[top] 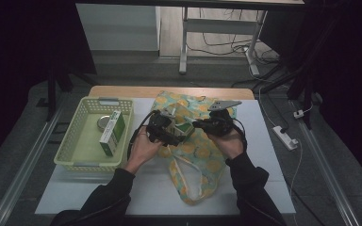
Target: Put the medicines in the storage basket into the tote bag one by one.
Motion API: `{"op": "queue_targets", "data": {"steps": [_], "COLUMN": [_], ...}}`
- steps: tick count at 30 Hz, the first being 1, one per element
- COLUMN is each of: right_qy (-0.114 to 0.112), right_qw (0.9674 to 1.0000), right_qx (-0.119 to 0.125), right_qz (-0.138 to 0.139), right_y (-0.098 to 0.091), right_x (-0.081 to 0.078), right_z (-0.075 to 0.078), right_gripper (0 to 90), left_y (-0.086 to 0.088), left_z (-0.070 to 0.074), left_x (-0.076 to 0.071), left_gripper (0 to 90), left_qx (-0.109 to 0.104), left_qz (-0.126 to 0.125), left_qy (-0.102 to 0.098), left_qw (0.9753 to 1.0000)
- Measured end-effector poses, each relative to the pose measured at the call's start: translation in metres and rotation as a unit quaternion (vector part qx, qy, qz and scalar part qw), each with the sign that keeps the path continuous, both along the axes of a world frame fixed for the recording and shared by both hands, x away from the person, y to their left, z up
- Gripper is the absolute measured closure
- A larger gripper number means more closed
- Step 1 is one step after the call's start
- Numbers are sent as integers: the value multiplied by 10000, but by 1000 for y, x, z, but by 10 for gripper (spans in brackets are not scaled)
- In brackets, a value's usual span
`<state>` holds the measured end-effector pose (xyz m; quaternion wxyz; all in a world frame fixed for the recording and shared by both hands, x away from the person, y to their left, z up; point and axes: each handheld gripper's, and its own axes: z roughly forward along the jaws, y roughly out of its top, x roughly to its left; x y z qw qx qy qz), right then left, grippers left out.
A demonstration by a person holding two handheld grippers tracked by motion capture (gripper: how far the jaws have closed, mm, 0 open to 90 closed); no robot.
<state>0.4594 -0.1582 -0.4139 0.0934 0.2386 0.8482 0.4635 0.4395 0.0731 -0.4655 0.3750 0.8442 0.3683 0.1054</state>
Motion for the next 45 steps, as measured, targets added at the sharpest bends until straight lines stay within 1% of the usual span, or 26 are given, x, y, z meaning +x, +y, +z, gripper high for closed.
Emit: {"op": "queue_targets", "data": {"steps": [2, 7, 10, 11, 13, 15, 18, 20, 22, 25, 28, 30, 32, 35, 37, 41, 45], "right_qy": [0, -5, -9, -7, -9, -11, -15, -18, -22, -25, -28, -30, -25, -29, -31, -36, -18], "right_qw": [10000, 10000, 10000, 10000, 10000, 10000, 10000, 10000, 10000, 10000, 10000, 10000, 10000, 10000, 10000, 10000, 10000], "right_qx": [2, 25, 26, 29, 26, 22, 22, 20, 19, 21, 11, 2, 2, 5, 5, -4, -8], "right_qz": [-5, -12, -11, -13, -9, -3, -2, -1, -1, -4, -1, 2, -5, -10, -10, -11, -3], "right_y": [0, 0, 0, 0, 0, 0, 0, 0, 0, 0, -1, -1, -1, -2, -2, -2, -2], "right_x": [0, 0, -1, -1, -1, -1, -1, -1, -1, -1, -2, -1, -1, -1, -2, -2, -1], "right_z": [0, 1, 1, 1, 1, 1, 1, 1, 1, 1, 2, 2, 2, 2, 2, 2, 1], "right_gripper": [897, 897, 897, 897, 897, 897, 897, 897, 897, 897, 897, 897, 897, 897, 897, 897, 897], "left_y": [1, 6, 12, 14, 20, 26, 35, 39, 44, 52, 59, 65, 72, 83, 91, 103, 115], "left_z": [2, 6, 9, 9, 10, 11, 13, 14, 14, 14, 16, 17, 18, 18, 18, 15, 15], "left_x": [-6, -21, -30, -33, -38, -43, -50, -53, -56, -60, -65, -67, -70, -74, -77, -83, -87], "left_gripper": [1, 0, 0, 0, 0, 0, 0, 0, 0, 0, 0, 0, 0, 0, 0, 0, 0], "left_qx": [-93, -199, -289, -364, -481, -525, -582, -503, -440, -514, -539, -535, -540, -599, -668, -558, -561], "left_qz": [-93, -227, -225, -210, -227, -181, -186, -177, -98, -50, 1, -7, 49, 204, 293, 497, 692], "left_qy": [8, -70, -136, -153, -116, -157, -164, -180, -227, -180, -208, -238, -290, -315, -243, -228, -205], "left_qw": [9999, 9995, 9992, 9990, 9985, 9983, 9980, 9984, 9987, 9985, 9983, 9983, 9981, 9975, 9970, 9969, 9958]}}
